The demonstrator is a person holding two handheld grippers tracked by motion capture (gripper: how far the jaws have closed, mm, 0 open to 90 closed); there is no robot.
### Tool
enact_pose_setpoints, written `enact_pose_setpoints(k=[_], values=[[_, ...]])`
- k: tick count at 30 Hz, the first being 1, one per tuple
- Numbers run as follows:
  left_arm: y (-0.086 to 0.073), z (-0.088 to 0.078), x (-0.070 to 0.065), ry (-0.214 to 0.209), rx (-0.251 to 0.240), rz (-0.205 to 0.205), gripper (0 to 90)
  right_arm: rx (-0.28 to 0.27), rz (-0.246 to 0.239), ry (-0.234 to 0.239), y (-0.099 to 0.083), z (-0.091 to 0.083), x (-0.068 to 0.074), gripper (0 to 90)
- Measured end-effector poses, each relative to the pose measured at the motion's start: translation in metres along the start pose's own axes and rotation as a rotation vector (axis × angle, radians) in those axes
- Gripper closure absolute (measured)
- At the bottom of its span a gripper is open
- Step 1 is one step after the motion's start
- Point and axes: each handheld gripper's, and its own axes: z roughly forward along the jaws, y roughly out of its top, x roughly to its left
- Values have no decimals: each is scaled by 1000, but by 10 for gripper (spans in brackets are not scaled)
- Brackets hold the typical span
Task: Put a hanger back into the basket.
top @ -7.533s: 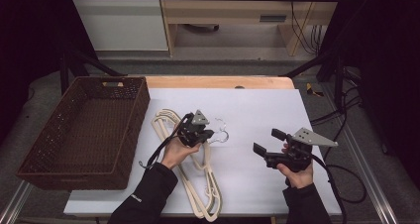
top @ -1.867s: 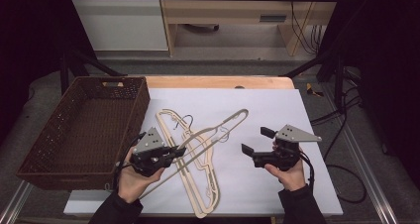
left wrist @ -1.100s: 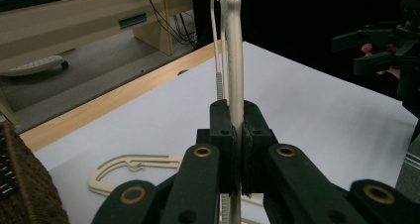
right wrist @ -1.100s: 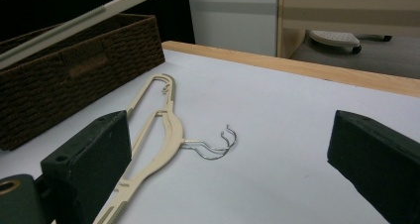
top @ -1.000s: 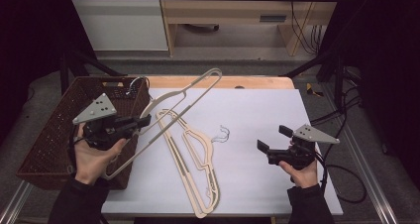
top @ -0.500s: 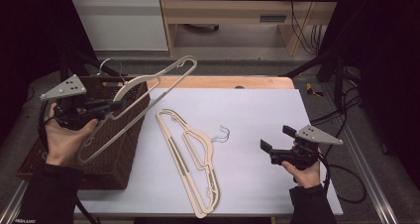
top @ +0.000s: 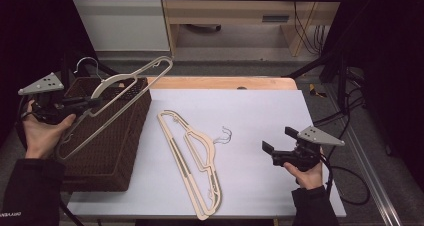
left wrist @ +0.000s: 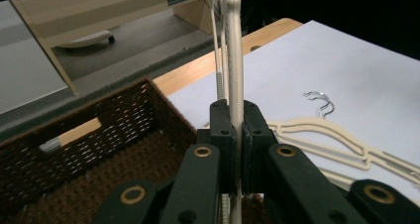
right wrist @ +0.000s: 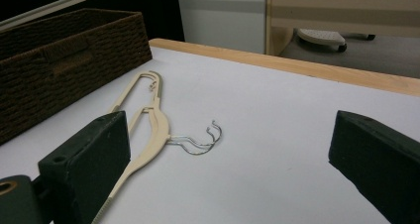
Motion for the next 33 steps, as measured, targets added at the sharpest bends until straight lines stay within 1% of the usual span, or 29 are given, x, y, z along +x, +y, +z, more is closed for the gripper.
enact_pose_setpoints(k=[1, 2, 3, 4, 8, 9, 11, 14, 16, 17, 19, 20, 22, 23, 25, 26, 27, 28, 29, 31, 32, 33], values=[[-4, -1, 6, 5, 13, 5, 863, 2, 0, -2, 0, 0, 0, 28], [-4, -1, 6, 5, 13, 5, 863, 6, -4, 1, 0, 0, 0, 28], [-6, -2, 9, 9, 20, 6, 863, 5, -3, 0, 0, 1, 0, 28], [-11, -3, 15, 15, 22, -1, 863, 6, -3, 1, 0, 1, 0, 28], [-21, -8, 27, 26, 22, -16, 863, 6, -4, -1, 0, 0, 0, 28], [-21, -8, 27, 26, 22, -16, 863, 6, -4, -1, 0, 0, 0, 28], [-28, -12, 35, 42, 32, -28, 863, 4, -3, -1, 0, 0, 0, 28], [-35, -15, 43, 52, 46, -45, 864, 7, -4, 0, -1, 1, 0, 28], [-37, -17, 45, 60, 55, -42, 863, 9, -1, -2, -1, 2, 1, 28], [-42, -18, 49, 66, 56, -55, 863, 8, -3, -1, -1, 2, 1, 28], [-44, -19, 52, 66, 59, -58, 863, 8, -4, 0, -1, 2, 1, 28], [-50, -19, 56, 73, 62, -72, 863, 9, 0, -1, -1, 3, 1, 28], [-52, -20, 58, 76, 67, -79, 864, 11, -1, -1, -1, 3, 1, 28], [-58, -19, 61, 83, 85, -86, 863, 13, 0, -1, -2, 3, 1, 28], [-63, -18, 62, 84, 100, -95, 863, 13, 1, -2, -2, 3, 1, 28], [-63, -18, 62, 84, 100, -95, 863, 13, 1, -2, -2, 3, 1, 28], [-65, -17, 63, 87, 110, -97, 863, 13, 1, -2, -2, 3, 1, 28], [-69, -16, 64, 92, 133, -98, 863, 14, 0, 1, -2, 3, 1, 29], [-69, -16, 64, 92, 133, -98, 863, 14, 0, 1, -2, 3, 1, 29], [-74, -14, 65, 95, 151, -106, 864, 16, -2, -1, -2, 4, 1, 28], [-78, -11, 65, 97, 164, -113, 864, 17, -6, 1, -2, 4, 1, 28], [-78, -11, 65, 97, 164, -113, 863, 17, -6, 1, -2, 4, 1, 28]])
